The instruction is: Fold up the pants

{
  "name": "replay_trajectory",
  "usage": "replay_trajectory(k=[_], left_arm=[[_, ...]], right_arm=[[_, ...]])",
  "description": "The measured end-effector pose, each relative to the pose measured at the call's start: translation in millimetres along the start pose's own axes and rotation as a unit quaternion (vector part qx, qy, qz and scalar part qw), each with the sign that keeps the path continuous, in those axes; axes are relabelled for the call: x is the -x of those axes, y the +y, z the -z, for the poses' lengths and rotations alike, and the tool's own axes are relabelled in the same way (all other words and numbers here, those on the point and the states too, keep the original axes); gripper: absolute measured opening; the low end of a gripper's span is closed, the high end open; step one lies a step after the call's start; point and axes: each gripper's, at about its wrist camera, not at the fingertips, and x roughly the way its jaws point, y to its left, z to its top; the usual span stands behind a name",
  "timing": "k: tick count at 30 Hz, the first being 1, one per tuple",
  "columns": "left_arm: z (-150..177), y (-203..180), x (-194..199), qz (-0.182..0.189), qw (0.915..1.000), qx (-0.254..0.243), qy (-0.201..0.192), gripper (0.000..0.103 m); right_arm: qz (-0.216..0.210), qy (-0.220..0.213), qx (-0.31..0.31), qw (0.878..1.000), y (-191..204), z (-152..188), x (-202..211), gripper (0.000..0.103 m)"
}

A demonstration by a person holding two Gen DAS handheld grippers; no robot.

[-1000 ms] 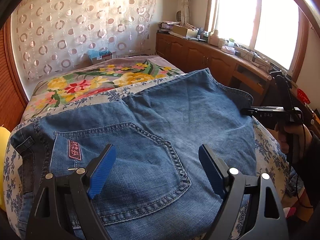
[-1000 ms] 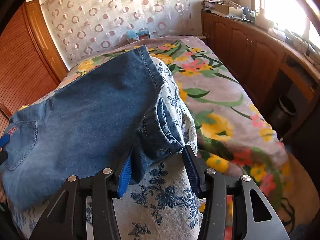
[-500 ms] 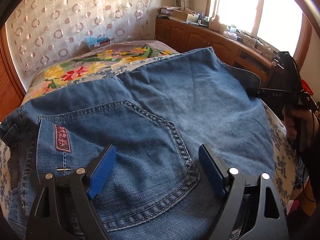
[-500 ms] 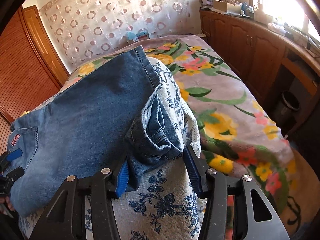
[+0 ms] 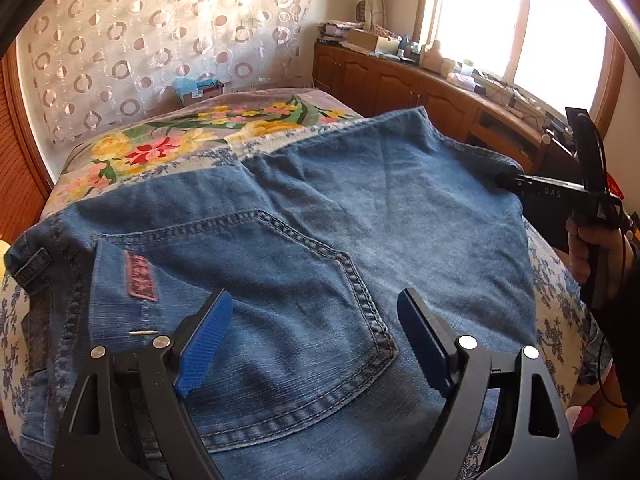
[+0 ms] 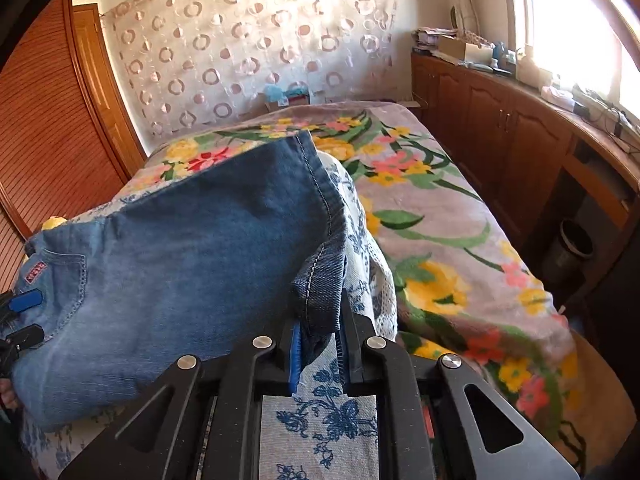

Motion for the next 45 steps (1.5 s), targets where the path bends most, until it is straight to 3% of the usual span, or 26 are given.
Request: replay_trajectory(k=[12,21,24,26,29,32,34,36,45], left_arm=[[25,42,52,-0.044,0.9974,0.046,-0.034,0.085],[83,120,100,-0.129,0.9826,0.128,-0.038,0.084],[97,139,98,-0.133,0.9793,0.150,-0.027,0.076],[102,145,95,-0.112,0.9807,0.158,-0.028,0.071],[104,146,89,-0.084,0.9827,0.162,-0.030,0.051],[106,144,88,-0.089,0.9838,0.154,-0.025,0.033],[108,141,91,-0.091,0.9842,0.149,-0.027,0.008],[110,138,99,-0.116,0.9836,0.136,-0.028,0.008],[133,131,125,-0.122,0.9840,0.127,-0.025,0.008]], right_arm=[[0.007,-0.015,0.007,1.000,-1,6,0,0.014],[0.013,-0.008,-0.012,1.000,-7,15,-7,0.014],[0.009,-0.014,-0.004,1.000,-3,13,-5,0.013],[0.013,-0.023,0.001,1.000,0,12,0,0.013],[0.009,-0.033,-0.005,0.999,-1,11,9,0.013],[0.007,-0.038,-0.007,0.999,-1,11,15,0.013],[0.012,-0.042,-0.003,0.999,0,11,17,0.013],[0.017,-0.045,0.004,0.999,2,11,20,0.013],[0.017,-0.069,0.006,0.997,8,12,37,0.013]])
